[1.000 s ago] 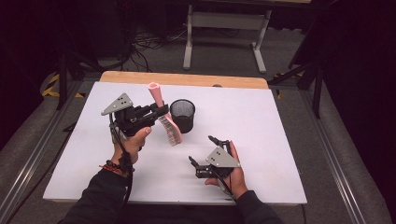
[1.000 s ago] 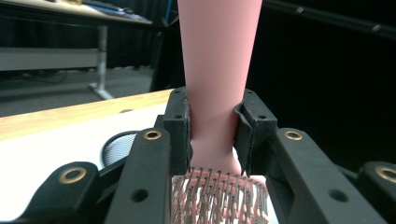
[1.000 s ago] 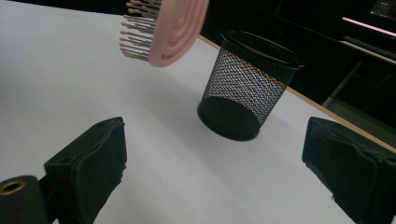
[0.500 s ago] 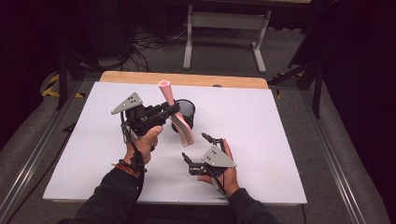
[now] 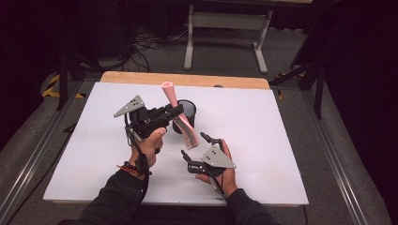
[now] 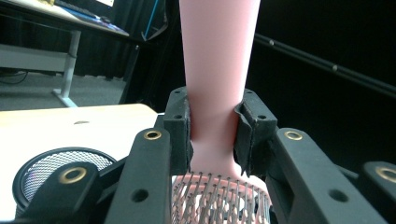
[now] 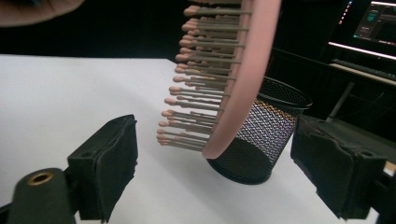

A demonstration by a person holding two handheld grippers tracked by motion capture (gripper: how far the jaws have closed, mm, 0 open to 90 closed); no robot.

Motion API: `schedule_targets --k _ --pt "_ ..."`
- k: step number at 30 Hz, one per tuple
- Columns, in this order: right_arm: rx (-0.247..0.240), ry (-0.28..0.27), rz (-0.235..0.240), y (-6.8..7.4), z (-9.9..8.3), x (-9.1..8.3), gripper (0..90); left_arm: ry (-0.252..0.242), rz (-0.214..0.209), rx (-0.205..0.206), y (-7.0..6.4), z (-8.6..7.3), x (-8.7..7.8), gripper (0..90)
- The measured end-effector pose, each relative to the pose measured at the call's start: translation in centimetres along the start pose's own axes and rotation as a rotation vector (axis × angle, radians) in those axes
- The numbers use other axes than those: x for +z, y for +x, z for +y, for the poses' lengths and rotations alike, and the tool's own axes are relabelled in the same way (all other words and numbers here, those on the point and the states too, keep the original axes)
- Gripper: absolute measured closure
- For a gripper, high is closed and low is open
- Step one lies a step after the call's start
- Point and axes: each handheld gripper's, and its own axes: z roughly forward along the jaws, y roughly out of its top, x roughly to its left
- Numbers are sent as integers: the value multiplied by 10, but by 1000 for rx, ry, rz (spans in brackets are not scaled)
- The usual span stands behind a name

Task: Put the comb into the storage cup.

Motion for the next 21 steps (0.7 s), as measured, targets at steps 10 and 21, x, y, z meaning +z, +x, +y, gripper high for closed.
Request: schedule_targets --k 10,21 --pt "50 -60 3 -2 3 -3 302 -57 -31 -87 10 -8 -5 694" --pt "55 -86 -27 0 7 -5 577 -86 -32 -151 17 -16 -7 693"
